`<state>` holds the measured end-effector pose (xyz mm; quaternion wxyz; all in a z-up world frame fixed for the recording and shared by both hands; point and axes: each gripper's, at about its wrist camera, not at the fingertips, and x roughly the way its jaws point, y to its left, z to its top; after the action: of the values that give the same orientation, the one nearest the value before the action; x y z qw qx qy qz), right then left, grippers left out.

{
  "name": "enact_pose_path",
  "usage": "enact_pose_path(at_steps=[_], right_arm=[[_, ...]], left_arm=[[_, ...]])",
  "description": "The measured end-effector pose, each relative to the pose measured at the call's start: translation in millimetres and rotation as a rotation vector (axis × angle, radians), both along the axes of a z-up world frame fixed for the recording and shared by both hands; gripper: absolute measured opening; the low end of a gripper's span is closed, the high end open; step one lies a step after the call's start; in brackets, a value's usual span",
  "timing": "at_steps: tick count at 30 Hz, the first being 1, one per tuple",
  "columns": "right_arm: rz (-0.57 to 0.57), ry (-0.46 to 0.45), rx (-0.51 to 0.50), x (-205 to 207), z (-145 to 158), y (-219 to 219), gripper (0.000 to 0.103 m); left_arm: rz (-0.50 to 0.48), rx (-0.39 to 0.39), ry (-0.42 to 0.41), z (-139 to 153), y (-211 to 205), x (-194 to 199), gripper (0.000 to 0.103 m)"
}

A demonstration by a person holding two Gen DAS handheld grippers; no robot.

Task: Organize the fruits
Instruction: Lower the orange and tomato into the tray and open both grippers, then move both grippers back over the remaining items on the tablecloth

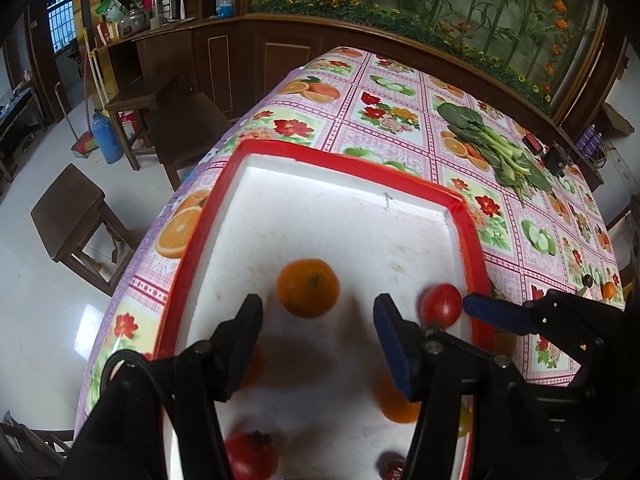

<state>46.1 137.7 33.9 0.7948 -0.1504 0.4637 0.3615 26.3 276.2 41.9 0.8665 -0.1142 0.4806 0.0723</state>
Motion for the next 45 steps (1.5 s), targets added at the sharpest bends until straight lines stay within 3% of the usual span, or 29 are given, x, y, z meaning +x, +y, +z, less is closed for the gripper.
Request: enact_pose_path(at_steps=[5,11,20,37,45], right_arm=[[0.005,-0.006,0.005,-15.1,9.0,-14.0,0.037],[-0.008,-0.004,-0.002,-32.1,15.3,-41.8,0.047],[-0.047,0.027,-0.026,-64.5,8.4,-113.5,0.054],[-0.367,0.018,-0.034,-72.7,3.5,-316.0,0.057],[-0.441,0.037,-0.005,-72.3,-2.1,-367.8,0.057]], left_arm=[[-0.003,0.003,-0.008,3.9,-13.9,-8.9,0.061],[-0.015,0.011,-0.014,7.4,-37.5,-20.4,0.061],[-0.095,-0.003,-0.020,13.5,-104.0,-34.1,0.061],[-0.377,-0.035,0.017,5.6,-281.3,-6.0,0.063],[-0.383,-0.043,0.025,-3.7,-313.4,21.8,0.063]])
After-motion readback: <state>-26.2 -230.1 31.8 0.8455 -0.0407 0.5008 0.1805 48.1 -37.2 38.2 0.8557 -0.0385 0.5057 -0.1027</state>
